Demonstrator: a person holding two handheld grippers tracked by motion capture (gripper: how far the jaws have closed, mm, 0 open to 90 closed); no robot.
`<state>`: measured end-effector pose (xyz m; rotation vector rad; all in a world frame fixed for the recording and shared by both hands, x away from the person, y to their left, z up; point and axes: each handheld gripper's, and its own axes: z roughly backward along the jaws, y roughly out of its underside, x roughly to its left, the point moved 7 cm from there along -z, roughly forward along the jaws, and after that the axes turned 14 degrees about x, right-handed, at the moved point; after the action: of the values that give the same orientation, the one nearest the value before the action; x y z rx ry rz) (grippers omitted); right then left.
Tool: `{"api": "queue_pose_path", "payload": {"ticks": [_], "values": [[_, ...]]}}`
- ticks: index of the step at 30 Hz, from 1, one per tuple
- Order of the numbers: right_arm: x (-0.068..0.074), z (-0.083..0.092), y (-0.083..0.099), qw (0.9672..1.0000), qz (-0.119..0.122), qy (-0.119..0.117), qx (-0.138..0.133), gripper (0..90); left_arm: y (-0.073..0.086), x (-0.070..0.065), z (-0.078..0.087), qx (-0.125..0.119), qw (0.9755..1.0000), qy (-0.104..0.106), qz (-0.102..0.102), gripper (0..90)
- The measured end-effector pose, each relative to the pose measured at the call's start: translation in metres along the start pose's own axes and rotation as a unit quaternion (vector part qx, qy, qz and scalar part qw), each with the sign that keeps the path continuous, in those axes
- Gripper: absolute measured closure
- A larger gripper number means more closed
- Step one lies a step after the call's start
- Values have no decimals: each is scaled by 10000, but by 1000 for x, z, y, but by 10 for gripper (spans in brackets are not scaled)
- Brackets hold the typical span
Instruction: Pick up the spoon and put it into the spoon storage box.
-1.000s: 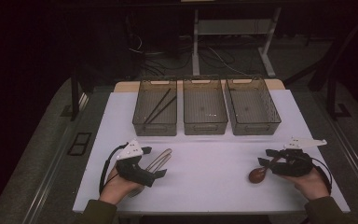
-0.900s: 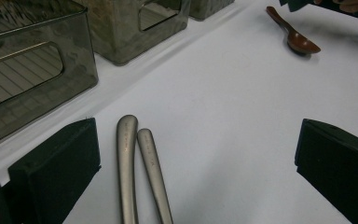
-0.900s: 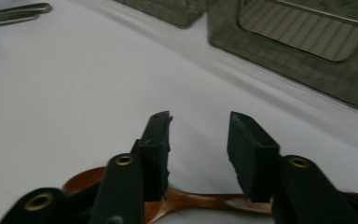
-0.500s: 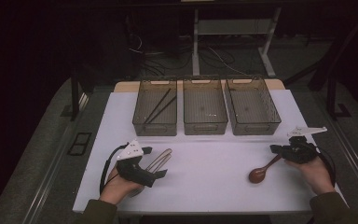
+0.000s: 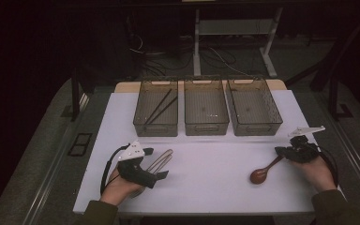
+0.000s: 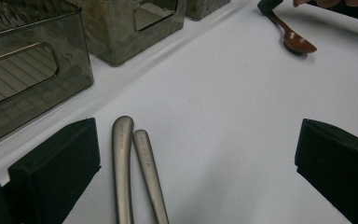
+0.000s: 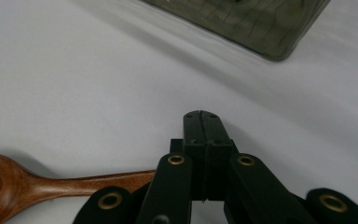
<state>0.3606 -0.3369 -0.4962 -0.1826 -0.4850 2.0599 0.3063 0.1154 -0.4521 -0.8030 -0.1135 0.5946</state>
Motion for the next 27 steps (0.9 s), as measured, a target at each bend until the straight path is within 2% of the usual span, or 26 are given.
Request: {"api": "queue_pose_path", "payload": {"ticks": [14, 21, 27], "values": [[2, 3, 10, 9997, 90, 95, 208, 900, 0, -2, -1, 30, 10000, 45, -26, 0], [7, 9, 21, 9994, 146, 23, 299, 900, 0, -2, 0, 13, 10000, 43, -31, 0], [16, 14, 33, 9990, 159, -65, 419, 900, -1, -3, -1, 24, 10000, 62, -49, 0]]}}
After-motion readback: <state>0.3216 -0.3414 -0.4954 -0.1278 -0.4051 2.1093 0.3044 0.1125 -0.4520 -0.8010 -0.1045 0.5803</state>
